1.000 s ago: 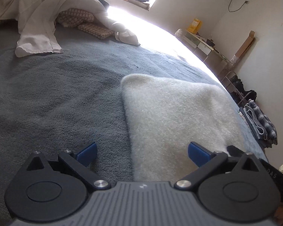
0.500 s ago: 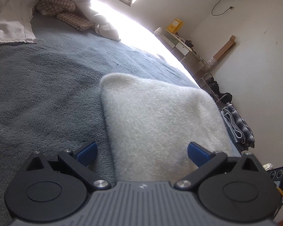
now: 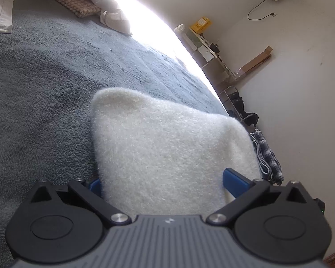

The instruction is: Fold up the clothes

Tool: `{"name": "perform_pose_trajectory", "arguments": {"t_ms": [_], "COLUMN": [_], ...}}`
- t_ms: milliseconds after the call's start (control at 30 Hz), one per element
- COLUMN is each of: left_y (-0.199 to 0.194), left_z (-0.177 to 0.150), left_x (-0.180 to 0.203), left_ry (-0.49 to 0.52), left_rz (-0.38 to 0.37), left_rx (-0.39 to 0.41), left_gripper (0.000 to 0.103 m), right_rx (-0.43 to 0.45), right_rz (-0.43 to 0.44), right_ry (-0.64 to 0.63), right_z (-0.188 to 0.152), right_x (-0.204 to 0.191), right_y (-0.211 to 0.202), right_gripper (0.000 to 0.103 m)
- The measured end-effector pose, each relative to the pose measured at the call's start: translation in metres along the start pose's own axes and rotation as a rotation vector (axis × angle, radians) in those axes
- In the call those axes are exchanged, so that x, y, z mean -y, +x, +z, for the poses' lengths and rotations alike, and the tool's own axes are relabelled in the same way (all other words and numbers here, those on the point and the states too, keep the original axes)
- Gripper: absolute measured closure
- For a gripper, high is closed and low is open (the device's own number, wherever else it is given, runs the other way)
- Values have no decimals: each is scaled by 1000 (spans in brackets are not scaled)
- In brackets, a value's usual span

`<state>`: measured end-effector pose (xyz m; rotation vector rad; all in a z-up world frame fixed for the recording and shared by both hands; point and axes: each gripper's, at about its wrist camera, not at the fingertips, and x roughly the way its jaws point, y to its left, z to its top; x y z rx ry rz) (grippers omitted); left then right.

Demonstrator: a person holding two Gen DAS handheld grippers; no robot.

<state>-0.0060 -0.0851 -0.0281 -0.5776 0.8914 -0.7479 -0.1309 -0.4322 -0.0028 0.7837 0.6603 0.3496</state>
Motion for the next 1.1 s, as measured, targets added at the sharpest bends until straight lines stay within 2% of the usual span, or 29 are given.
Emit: {"name": "perform_pose_trajectory", "arguments": {"t_ms": [167,300,467,533,800,967,1100], "left_y": [7,16,31,32,26,24,25], "left_z": [8,17,28,29,19,16,16], "left_x": [-10,-14,-20,-21,-26,-31,-36], "left_ry": [-34,-59,-89,-82,-18,6,9], "left_rz": [-42,-65,-94,-108,-172,-212,-244], "left_rx": [-4,-4,-3,-4,-12,-18,-25], "left_gripper": [0,0,0,0,0,1,1], "right_rx": [22,0,-19,-35,-93,-129,-155], "right_rz": [-22,-5,-1,4,-3,16,39], "right_ry": [41,114,176,169,91,86,98], "right_z": [25,40,52,52,33,18,22], "right_x": [3,9,11,9,-1,-7,-8], "right_y": [10,33,58,62,46,28,29], "right_gripper": [19,18,8,0,1,1,1]}}
